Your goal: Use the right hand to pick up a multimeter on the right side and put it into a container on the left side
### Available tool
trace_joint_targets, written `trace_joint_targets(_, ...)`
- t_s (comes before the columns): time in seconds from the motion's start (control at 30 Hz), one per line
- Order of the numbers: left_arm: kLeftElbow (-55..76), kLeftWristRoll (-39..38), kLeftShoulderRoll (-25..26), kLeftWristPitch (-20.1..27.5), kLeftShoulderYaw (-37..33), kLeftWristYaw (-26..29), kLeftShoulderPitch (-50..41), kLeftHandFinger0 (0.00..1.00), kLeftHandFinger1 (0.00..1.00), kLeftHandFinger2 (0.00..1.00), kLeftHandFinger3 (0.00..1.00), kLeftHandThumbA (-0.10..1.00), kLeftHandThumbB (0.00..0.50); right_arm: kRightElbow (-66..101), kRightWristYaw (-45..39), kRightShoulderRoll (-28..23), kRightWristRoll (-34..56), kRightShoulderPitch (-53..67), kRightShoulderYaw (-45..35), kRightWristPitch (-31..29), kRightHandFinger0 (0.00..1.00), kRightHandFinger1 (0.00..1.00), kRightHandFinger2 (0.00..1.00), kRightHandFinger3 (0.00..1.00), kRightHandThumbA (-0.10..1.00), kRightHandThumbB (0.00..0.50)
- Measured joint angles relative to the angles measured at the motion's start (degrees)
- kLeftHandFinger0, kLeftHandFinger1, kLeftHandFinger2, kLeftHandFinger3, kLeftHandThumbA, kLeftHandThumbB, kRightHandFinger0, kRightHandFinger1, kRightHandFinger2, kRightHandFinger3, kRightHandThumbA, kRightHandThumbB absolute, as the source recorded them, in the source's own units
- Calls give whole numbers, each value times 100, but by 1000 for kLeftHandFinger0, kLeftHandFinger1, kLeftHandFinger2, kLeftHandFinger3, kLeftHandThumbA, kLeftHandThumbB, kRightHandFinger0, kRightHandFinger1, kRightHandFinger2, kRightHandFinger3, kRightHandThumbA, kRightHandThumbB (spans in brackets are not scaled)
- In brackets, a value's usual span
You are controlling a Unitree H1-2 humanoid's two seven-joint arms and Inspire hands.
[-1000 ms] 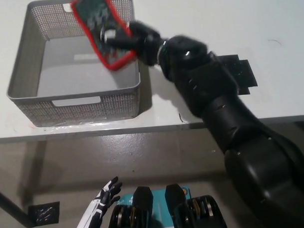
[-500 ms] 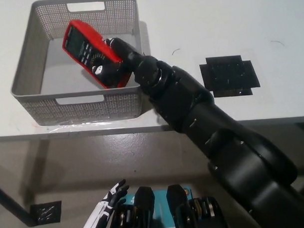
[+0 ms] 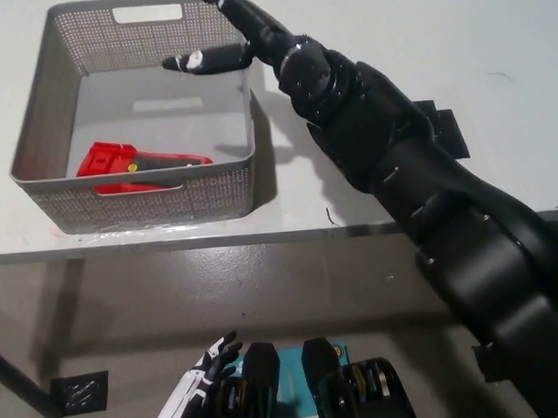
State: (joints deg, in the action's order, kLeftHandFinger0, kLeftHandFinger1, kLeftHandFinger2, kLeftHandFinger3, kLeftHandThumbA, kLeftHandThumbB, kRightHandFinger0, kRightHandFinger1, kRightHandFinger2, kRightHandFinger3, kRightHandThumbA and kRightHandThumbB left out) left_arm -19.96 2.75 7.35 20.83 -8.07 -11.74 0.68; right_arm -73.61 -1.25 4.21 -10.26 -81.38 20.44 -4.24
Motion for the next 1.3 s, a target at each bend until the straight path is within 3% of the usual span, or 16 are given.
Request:
trace_joint_targets(0.2,12,57,-1,-30,-19,5,12,1000,1000,1000,1000,1000,248,1082,-118,-183,25,27,-407,-77,1000,1000,1000,1000,1000,460)
trace_joint_targets(0.3,15,62,-1,-72,-18,5,10,1000,1000,1000,1000,1000,232,1744,-188,-301,56,172,-538,-58,1000,1000,1000,1000,1000,476)
trace_joint_targets(0.5,13,66,-3,-127,-17,6,7,1000,1000,1000,1000,1000,223,3183,-323,-498,195,1027,-815,82,1000,1000,1000,1000,1000,381)
trace_joint_targets(0.53,12,66,-4,-129,-16,7,7,1000,1000,1000,1000,1000,227,3343,-331,-515,209,1160,-829,101,1000,1000,1000,1000,1000,423)
trace_joint_targets(0.63,8,66,-6,-132,-15,8,8,1000,1000,1000,1000,1000,235,3913,-359,-596,251,1659,-876,178,1000,1000,1000,1000,1000,423)
trace_joint_targets(0.73,-5,66,-8,-136,-14,8,8,1000,1000,1000,1000,1000,235,4597,-386,-676,276,2311,-909,270,1000,1000,1000,1000,1000,460)
trace_joint_targets(0.8,-14,66,-12,-136,-13,9,8,1000,1000,1000,1000,1000,212,4950,-399,-715,290,2689,-918,318,1000,1000,1000,1000,1000,452)
trace_joint_targets(0.87,-25,65,-21,-136,-11,11,9,1000,1000,1000,1000,1000,224,5343,-407,-763,304,3132,-919,352,1000,1000,1000,1000,1000,454)
trace_joint_targets(0.93,-40,65,-25,-136,-8,11,11,1000,1000,1000,1000,1000,232,5695,-411,-815,319,3531,-919,378,1000,1000,1000,1000,1000,485)
trace_joint_targets(1.27,-189,60,-54,-137,32,14,34,1000,1000,1000,1000,1000,217,7515,-424,-1046,371,5373,-920,481,1000,1000,1000,1000,1000,410)
trace_joint_targets(1.3,-199,59,-54,-137,39,14,37,1000,1000,1000,1000,1000,216,7739,-426,-1074,377,5559,-920,490,1000,1000,1000,1000,1000,433)
